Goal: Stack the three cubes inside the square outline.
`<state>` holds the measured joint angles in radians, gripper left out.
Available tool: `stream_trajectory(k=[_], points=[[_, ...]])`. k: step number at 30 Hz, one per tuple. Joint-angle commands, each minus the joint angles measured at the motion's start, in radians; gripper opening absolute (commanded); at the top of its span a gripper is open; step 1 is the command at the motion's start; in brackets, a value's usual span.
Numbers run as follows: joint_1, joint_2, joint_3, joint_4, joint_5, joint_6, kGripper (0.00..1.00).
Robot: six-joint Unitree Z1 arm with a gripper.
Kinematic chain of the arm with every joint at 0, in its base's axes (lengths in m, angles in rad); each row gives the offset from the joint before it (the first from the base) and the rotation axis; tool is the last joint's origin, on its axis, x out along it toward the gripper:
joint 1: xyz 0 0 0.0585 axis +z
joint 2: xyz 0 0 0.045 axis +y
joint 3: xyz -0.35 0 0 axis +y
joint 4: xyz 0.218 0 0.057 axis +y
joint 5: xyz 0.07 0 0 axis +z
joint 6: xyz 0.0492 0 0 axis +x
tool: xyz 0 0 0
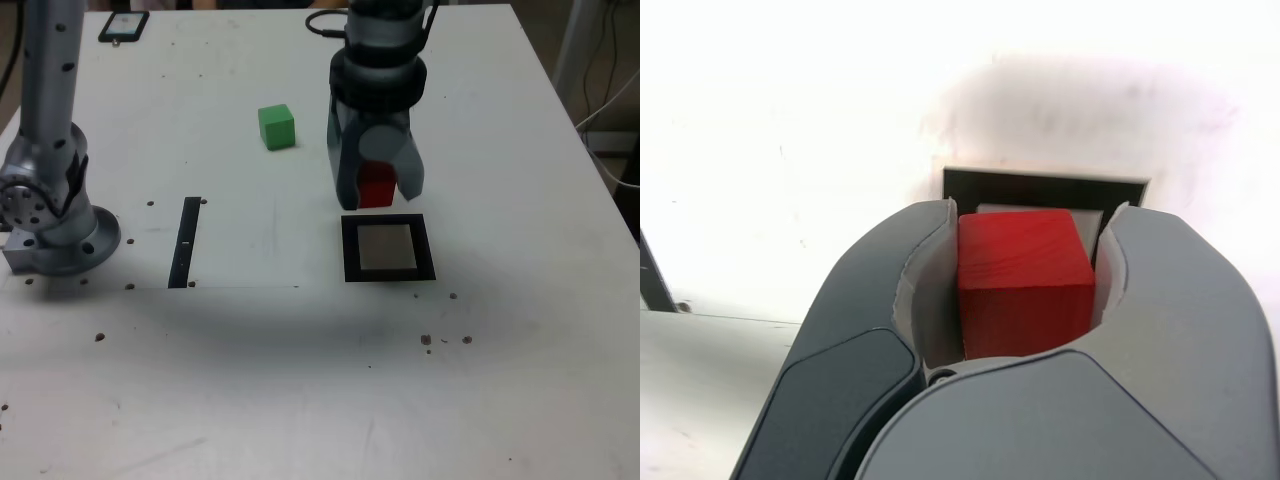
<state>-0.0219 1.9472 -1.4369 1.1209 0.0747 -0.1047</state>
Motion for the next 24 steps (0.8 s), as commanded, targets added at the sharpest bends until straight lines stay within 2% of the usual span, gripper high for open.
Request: stream_trajectory(k=[1,12,21,24], points=[[-0.013,0.011,0.007,-0.011,-0.006,0.005,0.07],[-0.061,0.033,0.041,-0.148,-0.089,0.021,0.07],[-0.058,0.008,0.096,-0.178,-0.122,0.028,0.07],[-0.058,0.01,0.096,-0.19,-0.12,0.028,0.07]])
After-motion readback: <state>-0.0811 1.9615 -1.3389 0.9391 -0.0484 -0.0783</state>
